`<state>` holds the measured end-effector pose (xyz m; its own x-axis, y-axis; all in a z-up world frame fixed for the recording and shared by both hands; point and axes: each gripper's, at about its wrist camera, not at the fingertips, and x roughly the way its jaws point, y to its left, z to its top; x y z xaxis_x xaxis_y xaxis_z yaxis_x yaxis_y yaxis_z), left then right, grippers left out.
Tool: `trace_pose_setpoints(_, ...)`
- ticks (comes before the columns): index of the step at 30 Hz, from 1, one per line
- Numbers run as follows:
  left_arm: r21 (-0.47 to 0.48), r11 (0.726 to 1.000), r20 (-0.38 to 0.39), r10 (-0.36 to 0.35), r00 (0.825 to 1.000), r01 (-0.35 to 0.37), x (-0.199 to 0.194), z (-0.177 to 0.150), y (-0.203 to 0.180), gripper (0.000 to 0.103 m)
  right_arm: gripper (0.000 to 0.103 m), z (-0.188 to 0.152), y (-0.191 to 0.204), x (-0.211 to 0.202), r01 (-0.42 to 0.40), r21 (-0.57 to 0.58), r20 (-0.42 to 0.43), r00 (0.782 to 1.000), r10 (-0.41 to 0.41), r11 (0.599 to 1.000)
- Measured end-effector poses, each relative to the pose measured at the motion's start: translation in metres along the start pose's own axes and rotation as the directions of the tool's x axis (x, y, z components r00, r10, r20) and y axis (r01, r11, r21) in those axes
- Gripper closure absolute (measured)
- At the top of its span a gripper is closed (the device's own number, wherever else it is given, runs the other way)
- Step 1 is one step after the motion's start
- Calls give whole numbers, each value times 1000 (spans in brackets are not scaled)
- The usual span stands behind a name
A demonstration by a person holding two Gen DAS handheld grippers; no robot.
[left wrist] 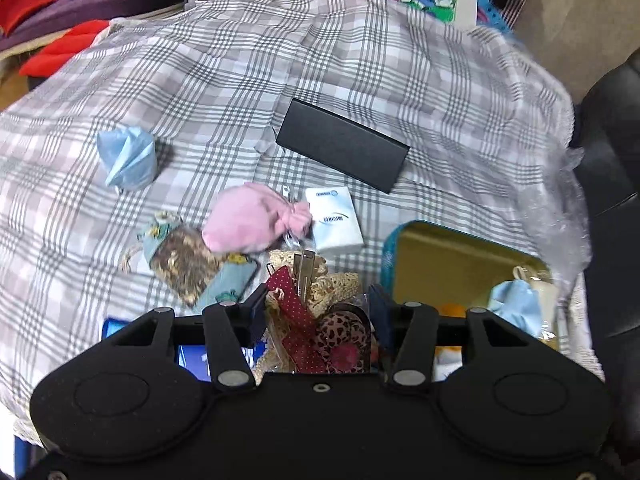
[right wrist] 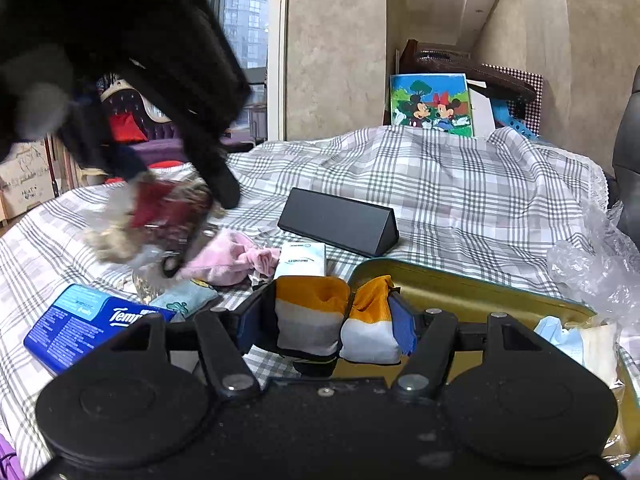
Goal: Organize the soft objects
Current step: 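Release the fabric bundle into the tray while the right gripper drops the socks there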
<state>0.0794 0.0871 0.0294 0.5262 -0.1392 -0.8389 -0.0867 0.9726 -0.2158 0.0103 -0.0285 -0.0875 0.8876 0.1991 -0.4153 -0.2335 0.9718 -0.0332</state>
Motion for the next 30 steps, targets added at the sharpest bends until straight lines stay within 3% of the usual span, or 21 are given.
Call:
trace_pose_setpoints(11,-9,1000,31,14,999,-14,-12,-21,14,53,39,25,-36,1,69,132,-147,988,-49,989)
trace_pose_setpoints(14,-13,1000,19,-2,1000,2,-12,-24,14,53,39,36,-57,1,138,125,-207,972,-110,983)
trace_pose_setpoints(21,14,998,-7,-68,998,68,-8,-24,-13,53,39,67,-119,8,228,217,-379,916,-134,949)
trace_pose_setpoints(28,89,990,-25,-110,994,112,6,-25,-62,52,39,82,-139,-3,270,229,-367,914,-174,935)
trace_pose_setpoints(30,104,986,-32,-130,991,133,13,-25,-71,43,39,83,-142,-7,272,226,-360,916,-179,935)
